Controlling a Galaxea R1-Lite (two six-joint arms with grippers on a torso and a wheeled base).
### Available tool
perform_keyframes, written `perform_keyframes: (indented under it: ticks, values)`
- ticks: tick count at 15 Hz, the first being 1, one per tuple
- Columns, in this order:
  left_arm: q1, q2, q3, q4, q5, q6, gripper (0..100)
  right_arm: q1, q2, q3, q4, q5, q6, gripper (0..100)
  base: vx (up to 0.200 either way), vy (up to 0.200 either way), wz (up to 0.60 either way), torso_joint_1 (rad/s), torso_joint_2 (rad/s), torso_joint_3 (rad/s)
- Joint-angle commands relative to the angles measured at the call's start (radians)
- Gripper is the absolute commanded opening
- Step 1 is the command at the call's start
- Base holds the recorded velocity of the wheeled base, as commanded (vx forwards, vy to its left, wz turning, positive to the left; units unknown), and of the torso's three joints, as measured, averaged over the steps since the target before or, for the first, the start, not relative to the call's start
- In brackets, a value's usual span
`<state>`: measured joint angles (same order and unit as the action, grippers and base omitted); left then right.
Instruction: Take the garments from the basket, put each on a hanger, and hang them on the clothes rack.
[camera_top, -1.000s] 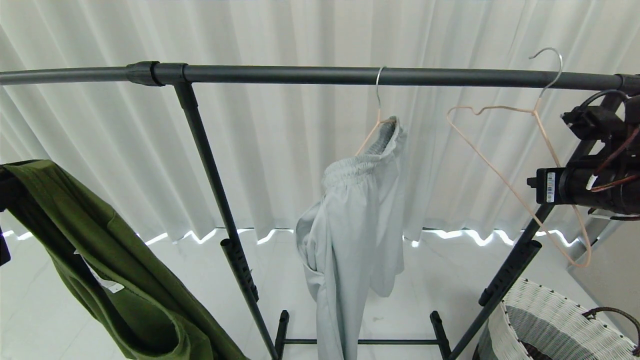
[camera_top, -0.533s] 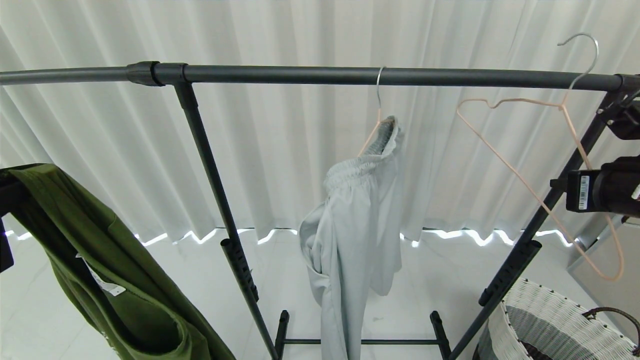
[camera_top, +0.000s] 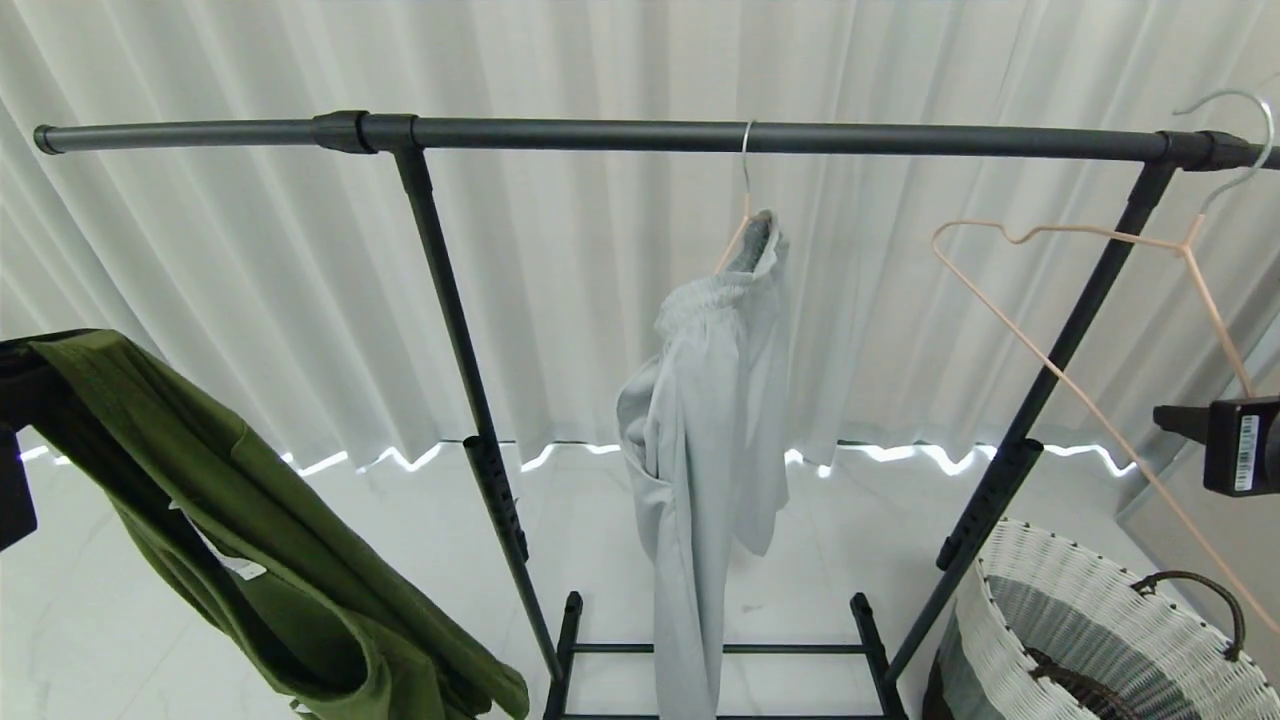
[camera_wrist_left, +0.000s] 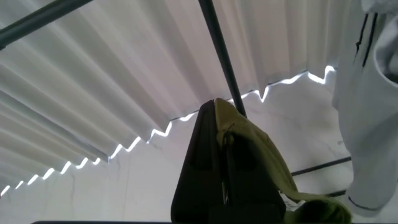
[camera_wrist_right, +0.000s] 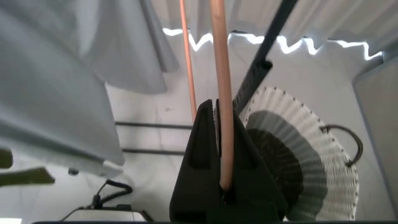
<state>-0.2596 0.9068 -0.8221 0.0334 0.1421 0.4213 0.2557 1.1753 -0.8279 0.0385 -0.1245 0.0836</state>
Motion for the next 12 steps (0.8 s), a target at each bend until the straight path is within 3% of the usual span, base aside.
perform_keyframes:
  ticks: [1, 4, 8, 12]
  values:
    - [0.000, 0.003, 0.000, 0.002, 0.001, 0.001, 0, 0.007, -0.026, 0.015, 0.000, -0.001, -0.001, 0, -0.200, 0.000, 0.00, 0.002, 0.00, 0.007]
    - [0.000, 0.003, 0.008, 0.002, 0.001, 0.001, 0, 0.069, -0.045, 0.013, 0.031, 0.000, -0.001, 0, -0.133, 0.000, 0.00, 0.000, 0.00, 0.003]
    - [-0.003, 0.030, -0.015, 0.002, -0.003, 0.063, 0, 0.329, -0.097, -0.008, 0.156, -0.001, -0.001, 0, 0.000, 0.000, 0.00, 0.000, 0.00, 0.000]
    - [-0.083, 0.141, -0.118, 0.002, 0.001, 0.048, 0, 0.476, -0.088, -0.139, 0.299, 0.014, -0.001, 0, 0.000, 0.000, 0.00, 0.000, 0.00, 0.000]
